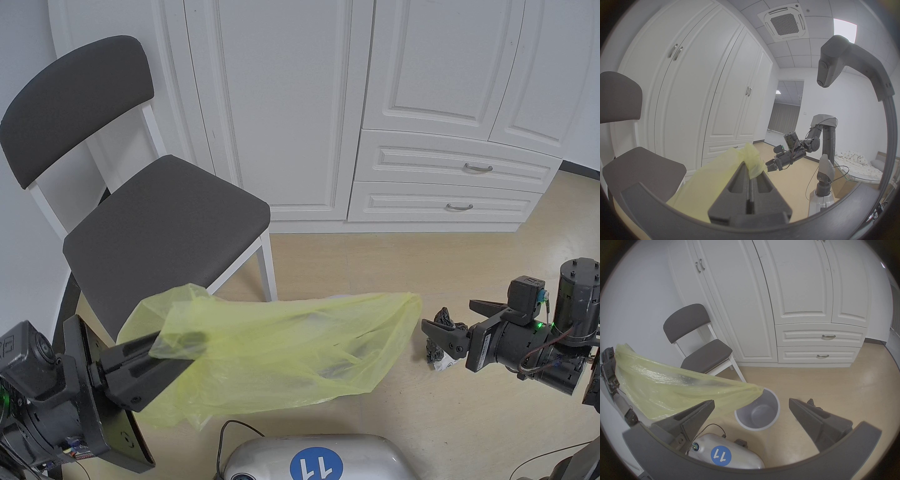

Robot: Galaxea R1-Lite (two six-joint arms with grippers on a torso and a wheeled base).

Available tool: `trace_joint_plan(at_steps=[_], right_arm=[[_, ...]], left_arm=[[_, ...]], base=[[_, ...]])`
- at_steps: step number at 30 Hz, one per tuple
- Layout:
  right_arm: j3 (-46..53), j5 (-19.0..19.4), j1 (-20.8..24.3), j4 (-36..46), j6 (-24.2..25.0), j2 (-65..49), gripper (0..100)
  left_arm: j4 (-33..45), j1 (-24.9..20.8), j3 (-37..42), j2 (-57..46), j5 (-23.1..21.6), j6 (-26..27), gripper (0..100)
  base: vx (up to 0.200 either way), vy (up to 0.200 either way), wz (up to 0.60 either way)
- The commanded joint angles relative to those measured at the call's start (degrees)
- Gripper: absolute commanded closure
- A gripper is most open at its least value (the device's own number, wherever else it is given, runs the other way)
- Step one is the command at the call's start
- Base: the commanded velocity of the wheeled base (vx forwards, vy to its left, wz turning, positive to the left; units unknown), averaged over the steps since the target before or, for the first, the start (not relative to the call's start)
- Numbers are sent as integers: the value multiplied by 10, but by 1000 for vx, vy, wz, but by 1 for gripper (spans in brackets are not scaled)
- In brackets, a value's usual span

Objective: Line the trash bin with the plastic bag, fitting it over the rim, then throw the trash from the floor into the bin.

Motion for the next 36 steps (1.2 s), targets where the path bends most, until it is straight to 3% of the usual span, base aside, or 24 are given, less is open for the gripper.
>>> trace_joint_plan(at_steps=[1, 5, 7, 10, 36], right_arm=[[-14, 9, -6, 29, 0, -27, 0], [-33, 47, -8, 93, 1, -63, 0], [-51, 78, -14, 146, 17, -92, 0], [-64, 94, -23, 173, 32, -97, 0], [-64, 95, -24, 169, 32, -26, 0]], left_arm=[[0, 0, 2, 1, -1, 0, 100], [0, 0, 5, -1, -6, -1, 100], [-1, 0, 12, -4, -26, -8, 100], [-1, 0, 17, -9, -49, -16, 100], [-24, 0, 49, -39, -129, -24, 100]], base=[[0, 0, 0], [0, 0, 0], [0, 0, 0], [0, 0, 0], [0, 0, 0]])
